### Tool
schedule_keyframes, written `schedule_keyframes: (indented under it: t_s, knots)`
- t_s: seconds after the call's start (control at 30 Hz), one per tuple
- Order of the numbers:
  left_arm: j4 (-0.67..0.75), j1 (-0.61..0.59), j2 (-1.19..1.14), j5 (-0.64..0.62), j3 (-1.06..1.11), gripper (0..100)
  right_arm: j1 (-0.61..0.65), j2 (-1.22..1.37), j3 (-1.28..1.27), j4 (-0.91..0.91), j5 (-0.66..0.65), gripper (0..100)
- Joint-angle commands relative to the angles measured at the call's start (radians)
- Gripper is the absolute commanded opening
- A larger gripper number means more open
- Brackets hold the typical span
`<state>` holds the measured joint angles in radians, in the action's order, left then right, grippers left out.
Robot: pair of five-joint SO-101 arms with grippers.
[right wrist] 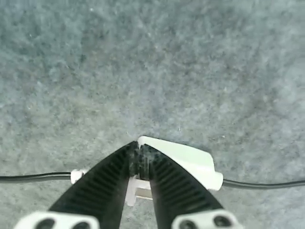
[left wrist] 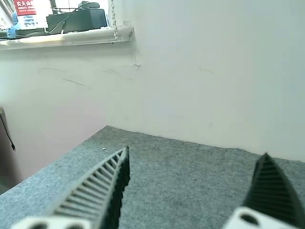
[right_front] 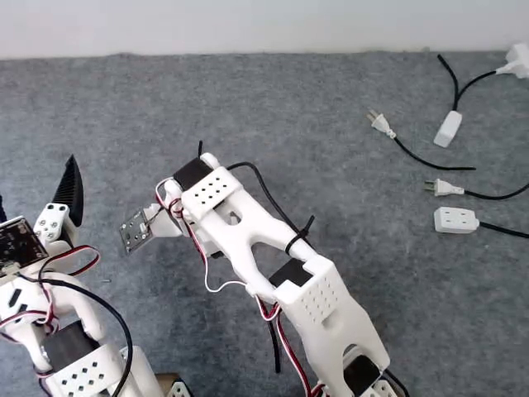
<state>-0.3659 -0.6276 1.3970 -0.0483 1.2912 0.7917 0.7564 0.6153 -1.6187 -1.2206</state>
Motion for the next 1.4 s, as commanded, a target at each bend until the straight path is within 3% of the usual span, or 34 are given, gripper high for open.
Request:
schedule_keyframes:
  t_s: [0.0, 0.43, 0.7, 0.9, 1.23, 1.37]
  knots:
    - [0.032, -0.003, 0.011, -0.006, -0.004, 40, 0.004, -0.113, 0.015, -0.001, 0.057, 0.9]
    - [0.032, -0.003, 0.011, -0.006, -0.004, 40, -0.018, -0.320, 0.015, -0.004, 0.331, 1.2]
    - [0.031, -0.002, 0.011, -0.009, -0.002, 40, -0.120, -0.317, 0.011, 0.008, 0.789, 1.2]
    - [0.028, -0.002, 0.011, -0.011, -0.002, 40, -0.143, -0.278, 0.014, -0.030, 1.059, 1.3]
    - [0.028, 0.000, 0.011, -0.012, -0.002, 40, -0.125, -0.329, 0.015, -0.148, 1.103, 15.5]
    - [0.028, 0.000, 0.011, -0.012, -0.002, 40, -0.125, -0.354, 0.015, -0.160, 1.275, 18.1]
